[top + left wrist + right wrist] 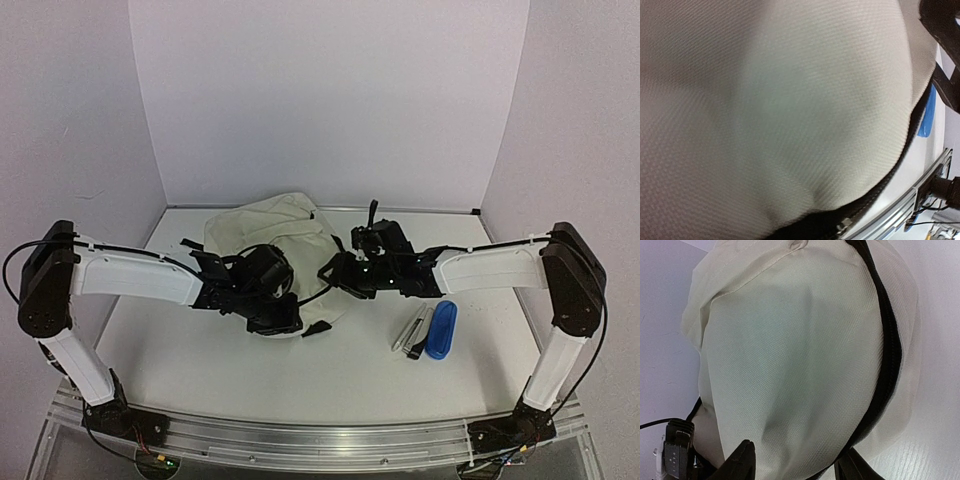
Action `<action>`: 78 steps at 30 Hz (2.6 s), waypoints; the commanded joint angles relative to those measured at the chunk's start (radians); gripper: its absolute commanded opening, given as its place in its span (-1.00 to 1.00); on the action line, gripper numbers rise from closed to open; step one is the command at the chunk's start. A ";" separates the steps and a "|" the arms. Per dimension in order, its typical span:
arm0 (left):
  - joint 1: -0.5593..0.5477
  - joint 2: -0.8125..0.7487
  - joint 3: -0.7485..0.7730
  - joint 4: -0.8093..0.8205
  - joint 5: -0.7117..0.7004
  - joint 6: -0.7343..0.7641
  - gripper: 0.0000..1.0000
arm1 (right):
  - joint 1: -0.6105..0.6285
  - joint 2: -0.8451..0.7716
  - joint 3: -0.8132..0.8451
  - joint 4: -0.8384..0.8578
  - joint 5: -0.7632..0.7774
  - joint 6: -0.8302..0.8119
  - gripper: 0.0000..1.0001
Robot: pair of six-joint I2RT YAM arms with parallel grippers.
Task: Pack the student bag
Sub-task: Zip the student bag at the center of the board.
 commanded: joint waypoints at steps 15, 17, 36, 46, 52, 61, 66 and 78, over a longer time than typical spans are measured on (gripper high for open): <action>0.050 -0.121 -0.017 -0.113 -0.076 -0.011 -1.00 | -0.026 -0.007 0.008 0.049 0.108 -0.010 -1.00; 0.063 -0.135 -0.022 -0.130 -0.057 -0.002 -1.00 | -0.045 -0.013 0.007 0.048 0.116 -0.013 -1.00; 0.250 -0.214 -0.067 -0.179 0.153 0.123 -1.00 | -0.190 -0.035 0.012 0.026 0.189 -0.148 -1.00; 0.451 -0.225 -0.083 -0.155 0.215 0.295 -0.99 | -0.223 -0.060 0.020 0.015 0.173 -0.205 -1.00; 0.480 -0.194 -0.063 -0.110 0.334 0.377 -1.00 | -0.217 -0.118 0.041 0.017 0.030 -0.409 -0.60; 0.480 -0.216 -0.083 -0.077 0.467 0.404 -1.00 | -0.020 -0.277 0.058 0.005 0.016 -0.817 0.63; 0.480 -0.221 -0.082 -0.081 0.474 0.394 -1.00 | 0.107 -0.167 0.169 -0.071 0.059 -0.949 0.68; 0.480 -0.251 -0.086 -0.114 0.456 0.383 -1.00 | 0.269 0.096 0.370 -0.167 0.227 -1.127 0.15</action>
